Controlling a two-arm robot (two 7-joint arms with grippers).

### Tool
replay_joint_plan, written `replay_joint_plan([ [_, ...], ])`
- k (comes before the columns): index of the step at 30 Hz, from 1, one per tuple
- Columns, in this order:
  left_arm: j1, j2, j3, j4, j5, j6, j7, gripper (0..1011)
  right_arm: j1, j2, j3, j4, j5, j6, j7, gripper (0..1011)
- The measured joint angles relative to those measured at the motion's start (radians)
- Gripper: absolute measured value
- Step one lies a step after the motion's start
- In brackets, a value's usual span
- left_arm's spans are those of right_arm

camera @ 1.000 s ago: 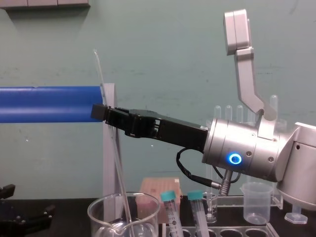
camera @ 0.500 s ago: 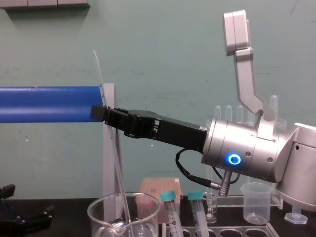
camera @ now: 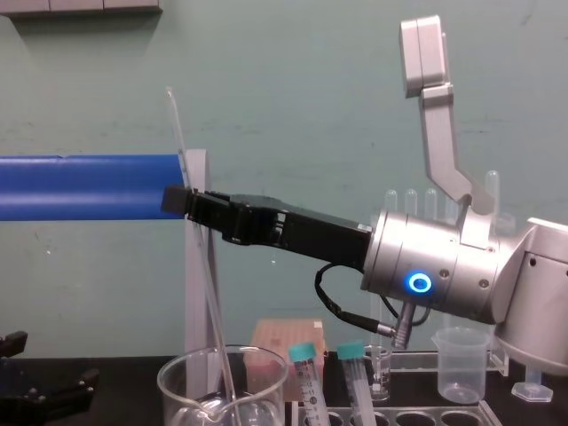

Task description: Hold the thermometer with one hand and immerse one end into the beaker, then reinsert it into the test tube rack.

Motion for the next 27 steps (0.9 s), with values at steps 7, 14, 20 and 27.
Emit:
replay_joint_plan([
  [7, 0.0, 0.0, 0.0, 0.0, 0.0, 0.0, 0.0, 1008, 0.024, 0.002, 0.026, -0.029, 0.028, 0.0, 0.008, 57],
  [14, 0.0, 0.0, 0.0, 0.0, 0.0, 0.0, 0.0, 1008, 0.048, 0.012, 0.071, -0.108, 0.084, -0.003, 0.01, 57],
  [20, 0.0, 0.0, 0.0, 0.0, 0.0, 0.0, 0.0, 1008, 0.051, 0.037, 0.109, -0.209, 0.141, -0.001, -0.004, 57],
  [27, 0.0, 0.0, 0.0, 0.0, 0.0, 0.0, 0.0, 1008, 0.048, 0.091, 0.138, -0.304, 0.17, 0.013, -0.045, 58],
])
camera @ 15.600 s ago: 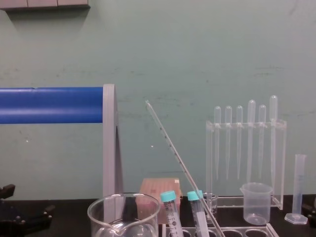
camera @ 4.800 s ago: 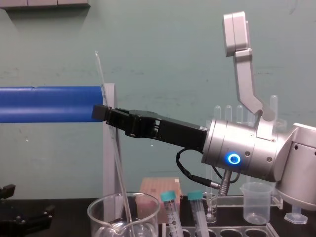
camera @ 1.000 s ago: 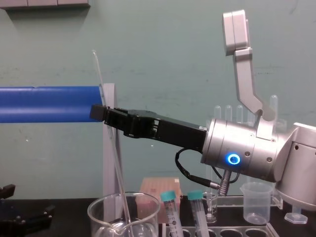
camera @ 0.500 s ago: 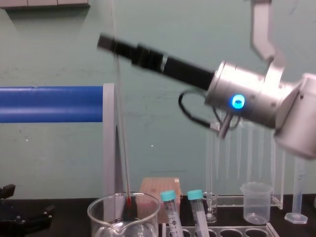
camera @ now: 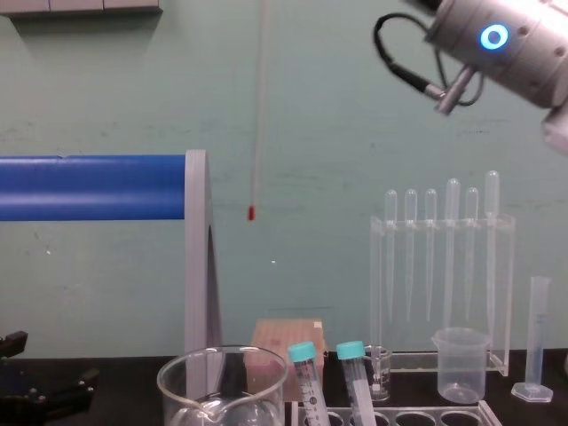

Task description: Hold the thermometer with one hand and immerse one end into the beaker, then reinsert it into the test tube rack.

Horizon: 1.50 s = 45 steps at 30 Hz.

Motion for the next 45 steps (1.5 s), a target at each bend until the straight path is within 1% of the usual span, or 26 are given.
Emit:
replay_joint_plan([
  [1, 0.0, 0.0, 0.0, 0.0, 0.0, 0.0, 0.0, 1008, -0.002, 0.007, 0.002, -0.008, 0.0, 0.0, -0.006, 57],
  [2, 0.0, 0.0, 0.0, 0.0, 0.0, 0.0, 0.0, 1008, -0.01, 0.024, 0.005, -0.028, 0.0, 0.001, -0.018, 58],
  [4, 0.0, 0.0, 0.0, 0.0, 0.0, 0.0, 0.0, 1008, -0.021, 0.043, 0.007, -0.046, 0.0, 0.005, -0.031, 57],
  [5, 0.0, 0.0, 0.0, 0.0, 0.0, 0.0, 0.0, 1008, -0.035, 0.064, 0.008, -0.066, -0.002, 0.01, -0.046, 57],
  [7, 0.0, 0.0, 0.0, 0.0, 0.0, 0.0, 0.0, 1008, -0.049, 0.083, 0.009, -0.085, -0.003, 0.015, -0.062, 57],
  [8, 0.0, 0.0, 0.0, 0.0, 0.0, 0.0, 0.0, 1008, -0.066, 0.104, 0.01, -0.105, -0.007, 0.02, -0.079, 57],
  [11, 0.0, 0.0, 0.0, 0.0, 0.0, 0.0, 0.0, 1008, -0.097, 0.139, 0.011, -0.137, -0.016, 0.025, -0.104, 57],
  [12, 0.0, 0.0, 0.0, 0.0, 0.0, 0.0, 0.0, 1008, -0.12, 0.162, 0.012, -0.157, -0.022, 0.03, -0.121, 57],
  [13, 0.0, 0.0, 0.0, 0.0, 0.0, 0.0, 0.0, 1008, -0.13, 0.173, 0.012, -0.164, -0.025, 0.033, -0.13, 57],
  [14, 0.0, 0.0, 0.0, 0.0, 0.0, 0.0, 0.0, 1008, -0.152, 0.192, 0.013, -0.18, -0.029, 0.04, -0.148, 57],
  [15, 0.0, 0.0, 0.0, 0.0, 0.0, 0.0, 0.0, 1008, -0.152, 0.192, 0.013, -0.18, -0.029, 0.04, -0.148, 57],
  [17, 0.0, 0.0, 0.0, 0.0, 0.0, 0.0, 0.0, 1008, -0.191, 0.22, 0.015, -0.202, -0.033, 0.055, -0.178, 57],
  [18, 0.0, 0.0, 0.0, 0.0, 0.0, 0.0, 0.0, 1008, -0.199, 0.226, 0.015, -0.206, -0.033, 0.059, -0.185, 57],
  [21, 0.0, 0.0, 0.0, 0.0, 0.0, 0.0, 0.0, 1008, -0.228, 0.241, 0.015, -0.216, -0.034, 0.073, -0.205, 57],
  [25, 0.0, 0.0, 0.0, 0.0, 0.0, 0.0, 0.0, 1008, -0.251, 0.249, 0.01, -0.219, -0.035, 0.083, -0.216, 57],
  [29, 0.0, 0.0, 0.0, 0.0, 0.0, 0.0, 0.0, 1008, -0.263, 0.252, 0.002, -0.214, -0.043, 0.086, -0.219, 57],
  [33, 0.0, 0.0, 0.0, 0.0, 0.0, 0.0, 0.0, 1008, -0.266, 0.25, -0.007, -0.196, -0.058, 0.081, -0.219, 57],
  [36, 0.0, 0.0, 0.0, 0.0, 0.0, 0.0, 0.0, 1008, -0.265, 0.241, -0.013, -0.174, -0.076, 0.07, -0.219, 57],
  [45, 0.0, 0.0, 0.0, 0.0, 0.0, 0.0, 0.0, 1008, -0.256, 0.236, -0.029, -0.148, -0.118, 0.07, -0.215, 57],
])
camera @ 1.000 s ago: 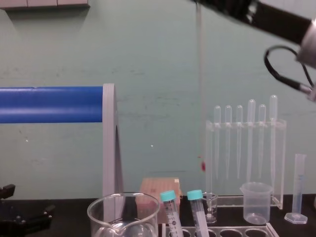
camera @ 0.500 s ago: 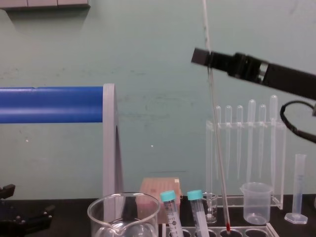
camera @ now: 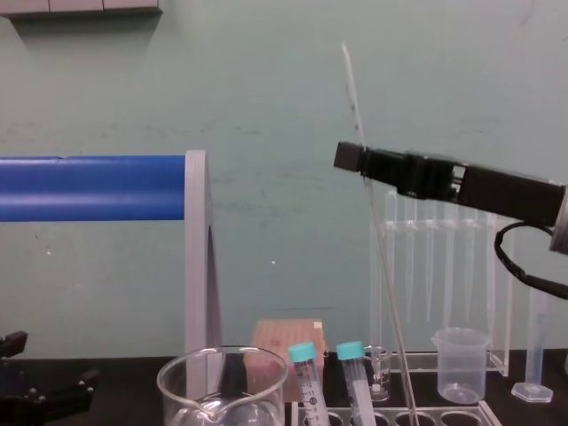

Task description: Hold the thermometer with one hand and immerse one end into the beaker, then reinsert it into the test tube rack.

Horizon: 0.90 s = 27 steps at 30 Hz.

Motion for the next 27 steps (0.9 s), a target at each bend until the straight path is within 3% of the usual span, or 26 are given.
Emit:
replay_joint_plan([
  [15, 0.0, 0.0, 0.0, 0.0, 0.0, 0.0, 0.0, 1008, 0.02, -0.009, -0.043, 0.063, -0.072, 0.002, 0.043, 57],
  [27, 0.0, 0.0, 0.0, 0.0, 0.0, 0.0, 0.0, 1008, 0.02, -0.023, -0.05, 0.096, -0.1, 0.007, 0.041, 57],
])
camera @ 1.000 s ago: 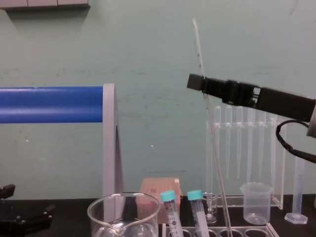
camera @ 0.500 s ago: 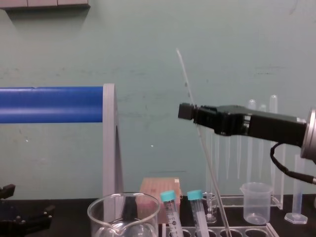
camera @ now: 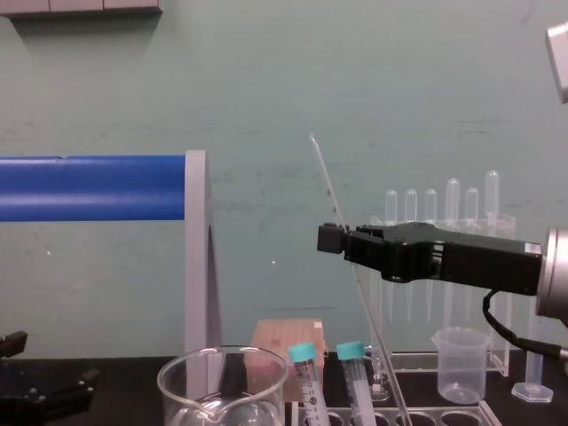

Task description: Hold the thermometer with one hand and immerse one end into the beaker, then reinsert it into the test tube rack.

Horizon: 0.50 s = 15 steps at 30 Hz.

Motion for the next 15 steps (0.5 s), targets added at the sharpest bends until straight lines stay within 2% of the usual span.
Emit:
replay_joint_plan([
  [15, 0.0, 0.0, 0.0, 0.0, 0.0, 0.0, 0.0, 1008, -0.003, -0.004, -0.002, 0.006, -0.023, 0.004, -0.006, 57],
])
